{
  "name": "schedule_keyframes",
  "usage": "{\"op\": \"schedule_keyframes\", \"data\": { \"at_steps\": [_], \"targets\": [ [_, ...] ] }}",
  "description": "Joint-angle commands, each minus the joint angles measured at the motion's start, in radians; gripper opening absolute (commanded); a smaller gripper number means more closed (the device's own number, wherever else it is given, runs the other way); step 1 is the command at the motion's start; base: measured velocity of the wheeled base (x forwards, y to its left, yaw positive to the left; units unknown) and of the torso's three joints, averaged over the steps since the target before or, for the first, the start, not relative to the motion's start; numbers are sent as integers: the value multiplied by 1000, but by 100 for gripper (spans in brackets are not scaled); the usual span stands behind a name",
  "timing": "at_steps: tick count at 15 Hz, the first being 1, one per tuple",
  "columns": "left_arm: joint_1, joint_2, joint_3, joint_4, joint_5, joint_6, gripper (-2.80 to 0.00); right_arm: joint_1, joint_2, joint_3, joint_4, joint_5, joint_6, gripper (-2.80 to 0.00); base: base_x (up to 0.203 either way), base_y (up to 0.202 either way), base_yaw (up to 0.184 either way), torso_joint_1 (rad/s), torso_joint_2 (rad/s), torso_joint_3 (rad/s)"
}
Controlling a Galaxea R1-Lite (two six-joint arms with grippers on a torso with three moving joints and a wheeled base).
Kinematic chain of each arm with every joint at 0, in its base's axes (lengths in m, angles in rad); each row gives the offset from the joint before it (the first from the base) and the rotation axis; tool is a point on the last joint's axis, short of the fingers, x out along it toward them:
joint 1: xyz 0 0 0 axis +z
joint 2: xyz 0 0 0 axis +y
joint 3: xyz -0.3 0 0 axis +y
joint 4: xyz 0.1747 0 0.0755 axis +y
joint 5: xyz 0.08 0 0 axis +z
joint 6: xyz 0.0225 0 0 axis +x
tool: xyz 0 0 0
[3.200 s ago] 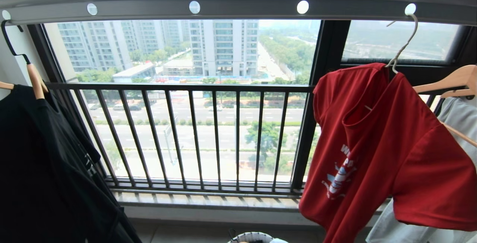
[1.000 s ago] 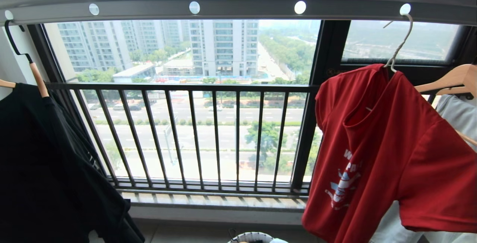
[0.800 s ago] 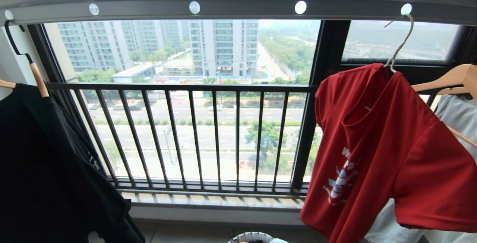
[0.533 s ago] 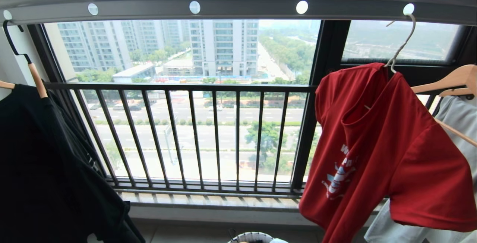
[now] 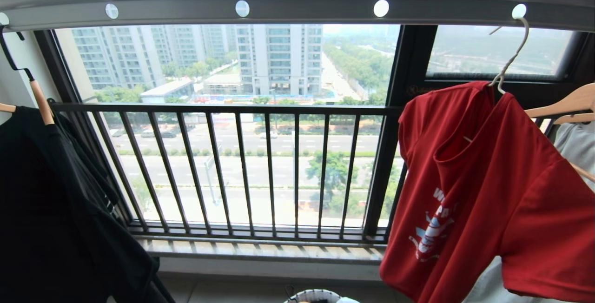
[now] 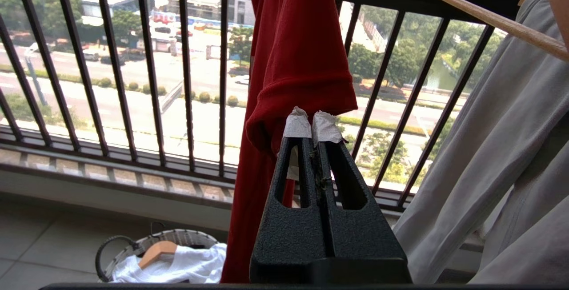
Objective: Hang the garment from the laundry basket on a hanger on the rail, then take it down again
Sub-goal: Take the clothes off the clothes rack
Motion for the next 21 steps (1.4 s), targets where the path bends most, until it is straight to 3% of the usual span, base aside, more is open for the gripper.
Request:
{"op": "schedule_keyframes", "data": {
  "at_steps": [1, 6, 12, 17, 18, 21],
  "targets": [
    [0, 0, 0, 0, 1, -1, -280, 0, 61, -174, 79, 3, -3, -280, 0, 0, 0, 0, 0, 0],
    [0, 0, 0, 0, 1, -1, -280, 1, 414, -539, 173, 20, 0, -280, 0, 0, 0, 0, 0, 0],
    [0, 0, 0, 0, 1, -1, -280, 11, 880, -1048, 274, 118, 66, -280, 0, 0, 0, 0, 0, 0],
    [0, 0, 0, 0, 1, -1, -280, 63, 1172, -1298, 401, 162, 119, -280, 0, 0, 0, 0, 0, 0],
    [0, 0, 0, 0, 1, -1, -280, 71, 1223, -1341, 408, 163, 120, 0, 0, 0, 0, 0, 0, 0],
    [0, 0, 1, 0, 1, -1, -280, 91, 1319, -1396, 409, 161, 120, 0, 0, 0, 0, 0, 0, 0]
  ]
}}
